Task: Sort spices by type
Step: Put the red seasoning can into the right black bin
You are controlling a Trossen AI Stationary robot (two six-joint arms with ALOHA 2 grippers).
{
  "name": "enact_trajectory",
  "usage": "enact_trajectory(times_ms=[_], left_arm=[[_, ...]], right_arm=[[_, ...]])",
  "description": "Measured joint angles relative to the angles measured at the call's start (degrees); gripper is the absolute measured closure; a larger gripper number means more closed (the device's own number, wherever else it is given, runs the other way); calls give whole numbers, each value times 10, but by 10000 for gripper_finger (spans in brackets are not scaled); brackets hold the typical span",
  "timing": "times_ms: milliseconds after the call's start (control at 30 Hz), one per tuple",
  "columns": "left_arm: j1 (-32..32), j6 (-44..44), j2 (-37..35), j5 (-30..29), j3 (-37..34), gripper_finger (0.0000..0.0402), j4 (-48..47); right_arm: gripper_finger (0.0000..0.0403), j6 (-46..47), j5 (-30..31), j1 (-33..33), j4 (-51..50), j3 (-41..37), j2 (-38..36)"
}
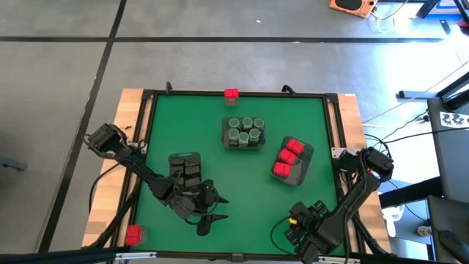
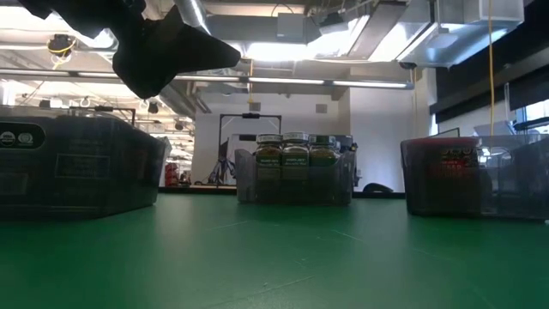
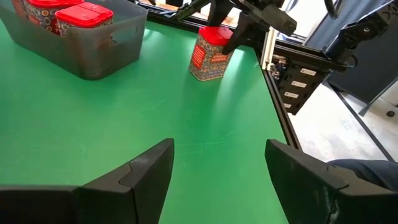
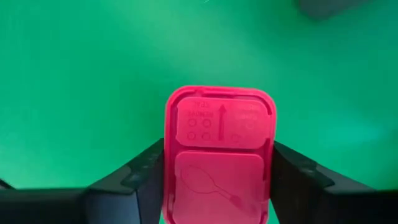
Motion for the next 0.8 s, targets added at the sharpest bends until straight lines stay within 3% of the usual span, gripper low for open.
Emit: enact_trajectory(times_ms=[367,567,800], left_arm=[[2,9,0,0,0,151,0],[17,31,0,0,0,151,1],[35,39,-21,0,0,151,-51]], right_arm=[[177,-49,70,0,-220,119,-42],[178,-93,160,-38,-216,121,-101],[179,-196,196,-112,-214,118,-148]])
